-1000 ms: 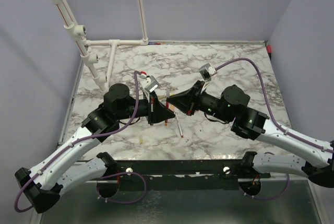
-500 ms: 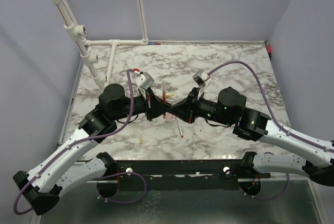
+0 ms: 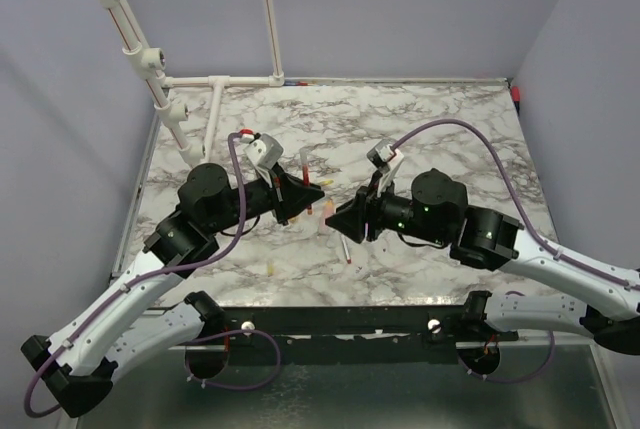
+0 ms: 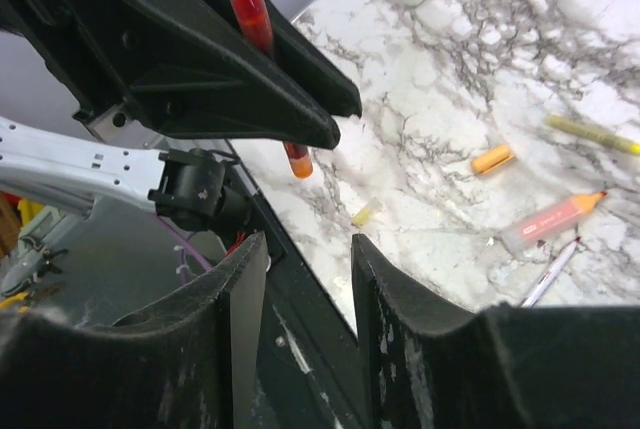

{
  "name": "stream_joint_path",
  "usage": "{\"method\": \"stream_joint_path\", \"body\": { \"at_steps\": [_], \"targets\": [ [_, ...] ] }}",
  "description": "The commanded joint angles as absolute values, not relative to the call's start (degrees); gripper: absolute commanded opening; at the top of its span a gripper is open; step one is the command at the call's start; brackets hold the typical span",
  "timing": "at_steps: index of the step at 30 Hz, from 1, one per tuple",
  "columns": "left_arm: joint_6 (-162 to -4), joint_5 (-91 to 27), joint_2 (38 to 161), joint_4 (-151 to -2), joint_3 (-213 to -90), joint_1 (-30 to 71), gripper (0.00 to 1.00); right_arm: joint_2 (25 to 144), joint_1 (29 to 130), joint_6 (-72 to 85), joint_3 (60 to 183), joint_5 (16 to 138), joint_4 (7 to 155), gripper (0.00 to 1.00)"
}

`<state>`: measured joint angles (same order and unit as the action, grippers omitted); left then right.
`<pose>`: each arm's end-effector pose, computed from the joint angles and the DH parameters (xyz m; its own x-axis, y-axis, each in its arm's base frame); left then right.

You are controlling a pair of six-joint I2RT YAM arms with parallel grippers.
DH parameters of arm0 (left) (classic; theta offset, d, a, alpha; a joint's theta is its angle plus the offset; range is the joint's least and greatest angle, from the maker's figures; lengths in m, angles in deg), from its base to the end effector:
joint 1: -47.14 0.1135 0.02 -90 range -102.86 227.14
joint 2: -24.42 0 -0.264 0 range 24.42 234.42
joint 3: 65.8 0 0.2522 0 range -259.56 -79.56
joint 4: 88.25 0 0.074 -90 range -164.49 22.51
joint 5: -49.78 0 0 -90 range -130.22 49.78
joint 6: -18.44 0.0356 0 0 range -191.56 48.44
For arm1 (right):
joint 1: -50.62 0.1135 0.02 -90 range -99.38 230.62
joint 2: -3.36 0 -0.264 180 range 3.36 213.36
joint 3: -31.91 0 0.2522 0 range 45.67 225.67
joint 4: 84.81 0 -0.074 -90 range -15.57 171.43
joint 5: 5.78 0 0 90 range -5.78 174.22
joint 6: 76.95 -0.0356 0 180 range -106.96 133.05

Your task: Insert the pens into the pen caps

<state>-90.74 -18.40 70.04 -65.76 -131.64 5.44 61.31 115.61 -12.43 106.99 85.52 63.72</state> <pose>0.1248 -0.1289 0.3851 -0.3219 -0.1217 -0.9389 0.8355 0.4300 -0.3422 0.0967 0.2055 0.3844 -0.4803 -0.0122 -0.8770 -0.7644 0.4961 0.4117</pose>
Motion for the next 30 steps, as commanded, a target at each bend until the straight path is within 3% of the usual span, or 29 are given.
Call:
{"method": "stream_joint_path", "body": {
  "at_steps": [1, 17, 30],
  "targets": [
    [-88.9, -21.4, 68.4, -63.9, -130.7, 5.5, 0.0, 60.6, 115.9, -9.7, 111.3, 91.5, 61.3, 0.46],
    [-94.9, -42.2, 73.1, -44.8, -132.3, 5.5, 0.0, 67.5, 115.8, -7.0, 117.5, 109.9, 50.7, 0.53],
    [-106.6, -57.3, 86.6, -33.4, -130.7, 5.5, 0.0, 72.7, 115.8, -9.1, 117.2, 111.9, 45.0, 0.54]
  ]
}}
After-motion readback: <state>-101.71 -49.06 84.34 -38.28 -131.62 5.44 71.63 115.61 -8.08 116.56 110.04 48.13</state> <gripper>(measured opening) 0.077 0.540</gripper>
